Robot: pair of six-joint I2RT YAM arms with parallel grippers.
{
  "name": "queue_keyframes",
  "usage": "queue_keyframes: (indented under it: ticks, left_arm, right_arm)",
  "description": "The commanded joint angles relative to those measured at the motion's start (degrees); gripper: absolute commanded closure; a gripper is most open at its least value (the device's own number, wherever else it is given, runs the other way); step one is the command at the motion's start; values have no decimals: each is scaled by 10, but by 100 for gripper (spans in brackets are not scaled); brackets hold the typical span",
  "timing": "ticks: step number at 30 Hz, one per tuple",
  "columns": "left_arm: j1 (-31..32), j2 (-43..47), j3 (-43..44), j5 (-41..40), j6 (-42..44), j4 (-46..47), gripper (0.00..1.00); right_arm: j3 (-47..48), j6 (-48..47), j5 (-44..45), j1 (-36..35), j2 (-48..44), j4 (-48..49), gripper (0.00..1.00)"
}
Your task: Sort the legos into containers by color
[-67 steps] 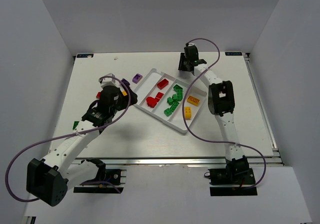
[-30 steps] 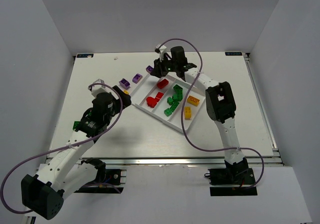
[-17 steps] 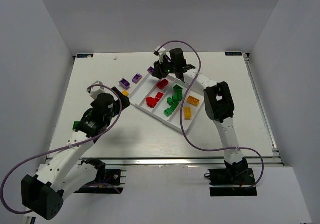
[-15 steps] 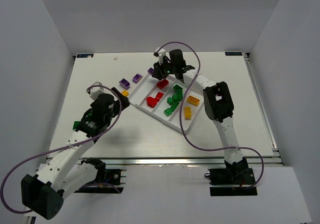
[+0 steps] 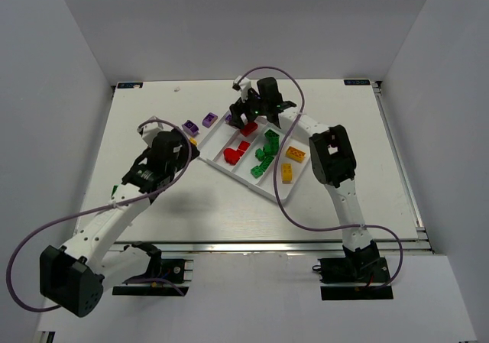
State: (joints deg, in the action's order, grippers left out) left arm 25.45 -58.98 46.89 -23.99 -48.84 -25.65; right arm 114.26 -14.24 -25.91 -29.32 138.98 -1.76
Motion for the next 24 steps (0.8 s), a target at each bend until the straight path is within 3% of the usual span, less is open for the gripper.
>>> queue_keyframes:
  ticks: [1,4,6,7,9,12,13,16,20,24]
  left_arm:
    - [-9,-29,56,8,28,-15,15]
    - [-20,-65,74,23,39,-9,33]
    - [-34,-83,84,45,43,5,40]
    - [-39,-90,90,60,45,8,48]
    - [-57,-110,101,69,46,10,50]
    - [-84,-147,121,99,46,3,53]
    - [-88,-157,128,106,45,-1,54]
    - [-102,-194,155,116,45,-12,49]
    - [-117,-242,198,113,45,-36,40]
    - [-132,-293,253,110,56,-71,25]
  right_arm:
    - [2,-38,-32,6,-72,3,11]
    - [-67,-69,-69,18,-136,36,11]
    - [-77,-102,-171,29,-170,-17,11]
    - [-81,-119,-194,39,-189,-32,15]
    - [-105,-140,-242,46,-212,-73,24]
    - [-145,-188,-256,52,-255,-126,50]
    - [-153,-199,-256,54,-265,-139,63]
    - [-184,-213,-252,59,-295,-177,76]
    - [-223,-187,-257,71,-335,-185,77]
    - [-258,-157,-251,88,-364,-179,64]
